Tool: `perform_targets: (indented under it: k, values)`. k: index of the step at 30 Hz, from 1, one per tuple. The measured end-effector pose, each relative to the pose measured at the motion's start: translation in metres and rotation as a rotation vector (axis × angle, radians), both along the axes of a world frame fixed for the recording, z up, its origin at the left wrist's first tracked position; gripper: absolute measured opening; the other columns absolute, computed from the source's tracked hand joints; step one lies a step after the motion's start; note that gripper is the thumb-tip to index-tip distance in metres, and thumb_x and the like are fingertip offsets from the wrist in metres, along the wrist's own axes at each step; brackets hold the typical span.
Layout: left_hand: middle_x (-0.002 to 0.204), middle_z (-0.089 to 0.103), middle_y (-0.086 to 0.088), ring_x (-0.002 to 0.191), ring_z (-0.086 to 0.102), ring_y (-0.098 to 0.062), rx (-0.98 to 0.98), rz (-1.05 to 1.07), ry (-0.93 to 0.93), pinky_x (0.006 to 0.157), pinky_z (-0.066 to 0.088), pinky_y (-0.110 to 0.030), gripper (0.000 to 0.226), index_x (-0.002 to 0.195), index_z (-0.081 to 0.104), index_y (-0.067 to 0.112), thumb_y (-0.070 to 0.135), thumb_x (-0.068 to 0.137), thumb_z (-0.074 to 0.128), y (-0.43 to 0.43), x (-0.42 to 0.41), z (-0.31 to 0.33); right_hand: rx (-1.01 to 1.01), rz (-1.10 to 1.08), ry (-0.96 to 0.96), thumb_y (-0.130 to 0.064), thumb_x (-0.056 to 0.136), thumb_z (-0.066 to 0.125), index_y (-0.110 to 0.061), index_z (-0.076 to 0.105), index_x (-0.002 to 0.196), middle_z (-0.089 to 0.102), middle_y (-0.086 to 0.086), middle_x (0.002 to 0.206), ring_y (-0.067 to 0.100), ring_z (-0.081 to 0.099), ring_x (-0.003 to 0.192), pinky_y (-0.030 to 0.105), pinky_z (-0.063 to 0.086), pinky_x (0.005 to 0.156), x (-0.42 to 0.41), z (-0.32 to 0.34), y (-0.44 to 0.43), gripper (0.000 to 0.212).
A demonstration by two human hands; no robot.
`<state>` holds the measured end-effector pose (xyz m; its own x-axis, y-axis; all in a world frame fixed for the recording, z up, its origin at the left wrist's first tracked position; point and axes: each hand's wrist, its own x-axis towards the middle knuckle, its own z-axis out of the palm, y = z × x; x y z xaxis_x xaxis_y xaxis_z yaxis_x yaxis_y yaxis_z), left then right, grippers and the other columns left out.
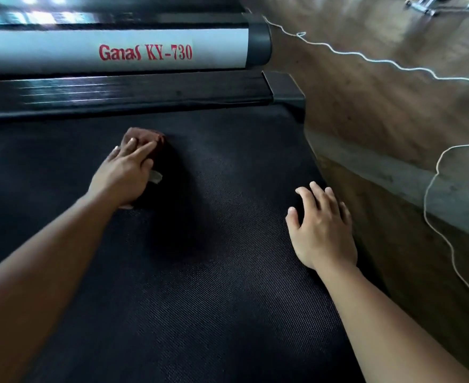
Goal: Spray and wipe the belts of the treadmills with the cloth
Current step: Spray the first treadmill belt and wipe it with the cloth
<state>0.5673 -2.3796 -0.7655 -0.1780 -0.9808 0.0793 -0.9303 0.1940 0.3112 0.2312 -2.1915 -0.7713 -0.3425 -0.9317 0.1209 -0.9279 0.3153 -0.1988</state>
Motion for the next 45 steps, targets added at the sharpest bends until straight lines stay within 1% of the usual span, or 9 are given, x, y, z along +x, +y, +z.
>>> perform_targets:
  k: [10,16,23,28,31,36,39,42,45]
  values:
    - [0.163,0.025,0.005,0.147,0.026,-0.031,0.073,0.008,0.026,0.121,0.024,-0.042,0.052,0.15,0.034,0.046,0.044,0.099,0.036,-0.094,-0.125,0.011,0.027,0.0,0.02,-0.049,0.099,0.029,-0.031,0.033,0.148,0.024,-0.002,0.162,0.023,0.013,0.152,0.047,0.014,0.122,0.0,0.002,0.001,0.052]
    - [0.164,0.022,0.015,0.152,0.019,-0.02,0.058,-0.353,-0.012,0.122,0.021,-0.044,0.053,0.146,0.03,0.054,0.051,0.093,0.033,-0.068,-0.22,0.011,0.011,0.008,0.042,-0.05,0.098,0.024,-0.029,0.036,0.147,0.029,0.0,0.161,0.025,0.019,0.151,0.048,0.018,0.12,-0.001,0.0,0.0,0.055]
    - [0.164,0.022,0.007,0.147,0.002,0.004,-0.045,-0.8,-0.002,0.122,-0.003,-0.019,0.051,0.154,0.03,0.041,0.037,0.105,0.042,0.011,-0.188,0.013,0.013,0.013,0.01,-0.049,0.097,0.03,-0.03,0.036,0.146,0.029,0.001,0.161,0.027,0.02,0.15,0.05,0.02,0.12,-0.001,0.002,0.002,0.053]
    - [0.163,0.028,0.006,0.151,0.016,-0.01,-0.044,-0.52,0.014,0.121,-0.002,-0.017,0.052,0.153,0.036,0.038,0.033,0.103,0.05,-0.016,-0.136,0.011,0.012,0.014,-0.011,-0.05,0.097,0.028,-0.029,0.035,0.147,0.027,0.002,0.162,0.027,0.017,0.151,0.051,0.017,0.121,-0.001,0.001,0.001,0.055]
    - [0.163,0.028,0.011,0.154,0.012,-0.024,0.02,-0.421,-0.036,0.126,0.008,-0.034,0.054,0.15,0.035,0.047,0.035,0.101,0.053,-0.064,-0.138,0.01,0.014,0.014,-0.02,-0.051,0.097,0.025,-0.029,0.033,0.147,0.026,0.002,0.162,0.026,0.016,0.151,0.052,0.019,0.12,-0.001,0.002,0.002,0.055]
    - [0.165,0.024,0.007,0.153,0.012,-0.029,0.095,-0.46,-0.102,0.125,0.012,-0.037,0.062,0.152,0.028,0.046,0.032,0.098,0.056,-0.119,-0.195,0.017,0.008,0.019,-0.017,-0.05,0.099,0.024,-0.028,0.034,0.147,0.028,0.003,0.161,0.027,0.018,0.151,0.052,0.022,0.12,0.0,0.003,0.002,0.054]
    - [0.159,0.036,0.0,0.147,0.03,-0.026,0.112,-0.517,-0.055,0.122,0.023,-0.038,0.061,0.148,0.03,0.05,0.045,0.091,0.053,-0.131,-0.227,0.022,0.002,0.011,-0.011,-0.049,0.099,0.025,-0.027,0.037,0.147,0.031,0.004,0.16,0.027,0.021,0.15,0.053,0.023,0.119,0.0,0.002,0.001,0.055]
    - [0.152,0.045,0.008,0.134,0.05,-0.019,0.065,-0.557,0.013,0.113,0.038,-0.04,0.055,0.142,0.037,0.053,0.057,0.088,0.047,-0.126,-0.248,0.025,-0.01,0.002,-0.005,-0.048,0.099,0.027,-0.026,0.04,0.146,0.033,0.004,0.159,0.027,0.023,0.15,0.053,0.024,0.119,0.001,0.001,0.001,0.054]
    - [0.152,0.044,0.018,0.135,0.048,-0.013,-0.019,-0.672,-0.011,0.109,0.043,-0.045,0.056,0.139,0.038,0.057,0.067,0.083,0.038,-0.114,-0.255,0.031,-0.012,0.002,-0.004,-0.048,0.098,0.027,-0.026,0.04,0.146,0.034,0.004,0.159,0.026,0.024,0.149,0.052,0.025,0.119,0.002,0.001,0.0,0.054]
